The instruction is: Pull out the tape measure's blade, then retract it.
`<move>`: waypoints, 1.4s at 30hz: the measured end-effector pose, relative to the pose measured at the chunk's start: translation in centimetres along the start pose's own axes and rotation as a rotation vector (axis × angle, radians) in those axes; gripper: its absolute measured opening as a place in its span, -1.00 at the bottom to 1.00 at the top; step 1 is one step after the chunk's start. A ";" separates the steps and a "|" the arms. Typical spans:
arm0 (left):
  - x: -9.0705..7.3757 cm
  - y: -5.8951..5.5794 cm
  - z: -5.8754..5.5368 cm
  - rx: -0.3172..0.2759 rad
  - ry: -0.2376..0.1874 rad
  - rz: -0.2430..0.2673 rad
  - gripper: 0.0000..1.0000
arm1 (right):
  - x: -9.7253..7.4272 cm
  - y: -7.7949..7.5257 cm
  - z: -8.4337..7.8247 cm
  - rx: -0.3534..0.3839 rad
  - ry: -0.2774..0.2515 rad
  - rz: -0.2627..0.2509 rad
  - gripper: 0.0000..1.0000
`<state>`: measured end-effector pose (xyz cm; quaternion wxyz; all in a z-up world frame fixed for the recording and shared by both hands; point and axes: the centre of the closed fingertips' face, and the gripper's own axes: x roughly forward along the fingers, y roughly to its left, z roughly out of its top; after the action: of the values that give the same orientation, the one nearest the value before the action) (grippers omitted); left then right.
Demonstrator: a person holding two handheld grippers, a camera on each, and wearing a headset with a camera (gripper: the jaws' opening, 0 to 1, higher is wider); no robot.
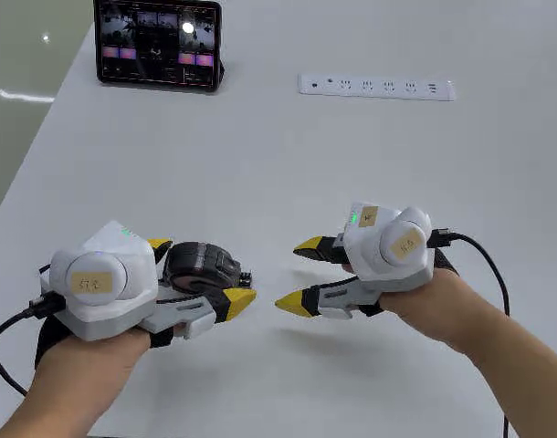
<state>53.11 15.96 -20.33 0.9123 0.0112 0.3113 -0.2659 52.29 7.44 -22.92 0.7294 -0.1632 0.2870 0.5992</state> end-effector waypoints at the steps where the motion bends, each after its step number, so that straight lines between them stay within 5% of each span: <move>1: 0.0 0.0 0.0 -0.001 -0.002 -0.003 0.59 | -0.1 0.0 0.0 0.000 0.000 -0.002 -0.11; 24: -2.0 -0.9 -0.5 0.178 0.006 -0.088 0.67 | -4.4 0.4 -2.2 0.065 -0.043 -0.126 0.22; 42: -2.8 -0.2 -0.9 0.213 0.013 -0.091 0.77 | -7.5 0.5 -3.2 0.083 -0.059 -0.201 0.36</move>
<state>50.62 17.27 -19.38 0.8908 0.0958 0.2873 -0.3387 50.24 -0.18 -20.78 0.8000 -0.1432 0.2723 0.5151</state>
